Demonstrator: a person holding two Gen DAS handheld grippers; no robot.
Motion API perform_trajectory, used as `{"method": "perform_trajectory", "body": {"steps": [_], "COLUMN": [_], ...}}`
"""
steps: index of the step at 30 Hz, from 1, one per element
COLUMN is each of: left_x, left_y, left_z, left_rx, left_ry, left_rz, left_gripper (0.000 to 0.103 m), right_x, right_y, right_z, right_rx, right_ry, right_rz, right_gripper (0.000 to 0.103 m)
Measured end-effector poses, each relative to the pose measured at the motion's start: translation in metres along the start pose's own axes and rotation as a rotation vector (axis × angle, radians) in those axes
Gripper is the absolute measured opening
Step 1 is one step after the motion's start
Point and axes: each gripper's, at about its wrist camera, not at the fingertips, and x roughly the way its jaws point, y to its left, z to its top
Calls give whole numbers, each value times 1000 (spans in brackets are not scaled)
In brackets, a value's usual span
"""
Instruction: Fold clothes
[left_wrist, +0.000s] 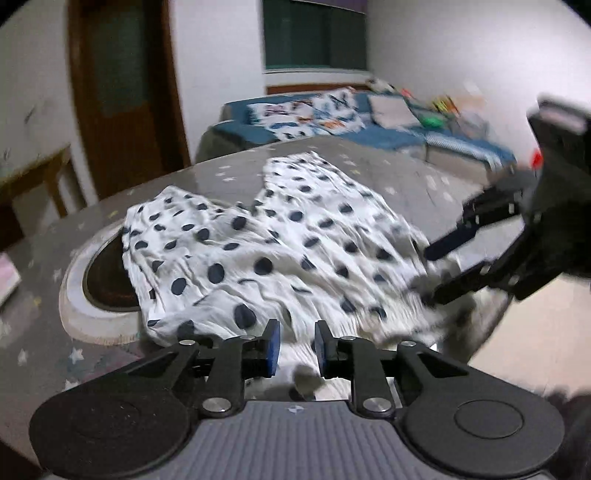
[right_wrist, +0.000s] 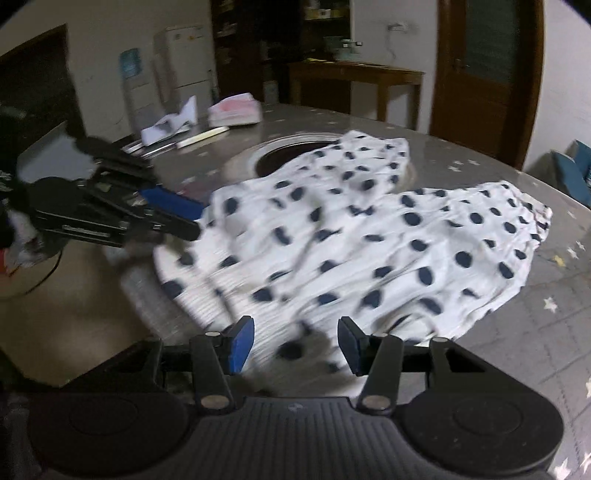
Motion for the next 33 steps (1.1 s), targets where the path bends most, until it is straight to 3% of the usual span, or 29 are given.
{"method": "perform_trajectory", "body": {"steps": [7,13,18,24,27,31,33], "left_x": [0,0,-14,-14,-15,-10,-8], "left_y": [-23,-29,-23,-29,-33,-34,-33], "left_z": [-19,-24,-19,-23,-27,-31,-32], "left_rx": [161,178,112,155,188,205,209], "left_ry": [22,8,-39,-29,-34,-20,-16], "left_rz": [40,73,86,78,85,95,93], "left_gripper": [20,8,6,12,21,23,23], "right_x": [-1,-1,-1,2,0,2,2], "right_y": [21,25,34,38,37,39,39], "right_z": [-17,-22,-29,-32,-31,-33,-33], "right_rx": [-79,-111,-176,-216,-211,-222,-216], "right_ry": [9,1,14,14,12,17,14], "right_rz": [-79,-144,-188,-221,-217,-212,-204], "right_gripper": [51,51,48,41,41,41,34]}}
